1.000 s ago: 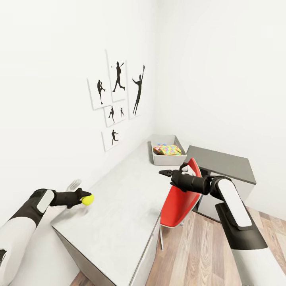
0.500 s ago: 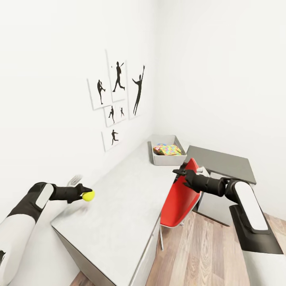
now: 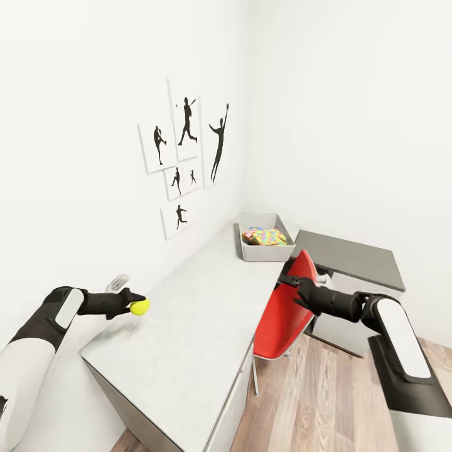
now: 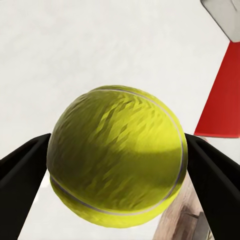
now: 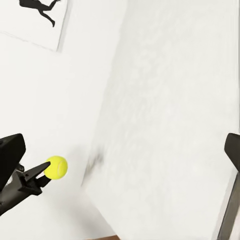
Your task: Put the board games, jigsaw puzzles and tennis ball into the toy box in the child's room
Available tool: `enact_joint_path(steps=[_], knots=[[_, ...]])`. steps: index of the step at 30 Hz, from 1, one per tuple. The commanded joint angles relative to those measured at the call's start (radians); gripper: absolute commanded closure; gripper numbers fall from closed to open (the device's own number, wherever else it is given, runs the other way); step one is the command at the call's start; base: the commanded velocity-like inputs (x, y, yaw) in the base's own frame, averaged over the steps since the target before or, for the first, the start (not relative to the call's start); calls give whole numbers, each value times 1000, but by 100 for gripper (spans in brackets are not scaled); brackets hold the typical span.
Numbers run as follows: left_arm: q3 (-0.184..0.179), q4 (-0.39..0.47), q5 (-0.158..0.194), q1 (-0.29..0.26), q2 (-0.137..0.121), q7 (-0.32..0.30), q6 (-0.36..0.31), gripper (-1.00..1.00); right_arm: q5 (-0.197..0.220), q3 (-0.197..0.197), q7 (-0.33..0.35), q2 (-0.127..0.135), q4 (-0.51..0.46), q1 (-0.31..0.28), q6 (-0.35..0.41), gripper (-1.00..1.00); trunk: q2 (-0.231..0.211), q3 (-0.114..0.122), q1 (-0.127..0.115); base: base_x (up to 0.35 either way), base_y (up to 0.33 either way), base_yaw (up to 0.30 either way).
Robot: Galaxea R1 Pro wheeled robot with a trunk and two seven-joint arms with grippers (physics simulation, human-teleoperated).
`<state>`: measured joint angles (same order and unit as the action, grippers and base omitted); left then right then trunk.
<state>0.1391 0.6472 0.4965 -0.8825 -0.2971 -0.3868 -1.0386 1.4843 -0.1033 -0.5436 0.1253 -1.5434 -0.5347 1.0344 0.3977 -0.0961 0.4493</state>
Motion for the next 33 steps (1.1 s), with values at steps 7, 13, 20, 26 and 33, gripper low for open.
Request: enact_joint_path(steps=[7,13,20,26,33], knots=[[6,0,-10,-1,1,-10,-6,100,14,-51,-8,-1,-1,2,3,-100,2,-2,1,-47,-97,0],[3,0,-10,-1,3,-40,-3,100,16,-70,-8,-8,4,1,4,-100,2,-2,1,-19,-111,-17],[0,0,-10,-1,4,-52,-1,100,14,-73,-9,-12,7,1,1,-100,2,-3,1,-1,-55,-56],[-1,0,-10,-1,4,-52,-1,100,15,-73,-7,-11,8,1,-2,-100,2,-4,1,-10,-212,-80],[-1,1,-10,-1,4,-52,-1,100,6,-70,31,-10,11,1,-2,-100,2,-8,1,-135,-235,-238]])
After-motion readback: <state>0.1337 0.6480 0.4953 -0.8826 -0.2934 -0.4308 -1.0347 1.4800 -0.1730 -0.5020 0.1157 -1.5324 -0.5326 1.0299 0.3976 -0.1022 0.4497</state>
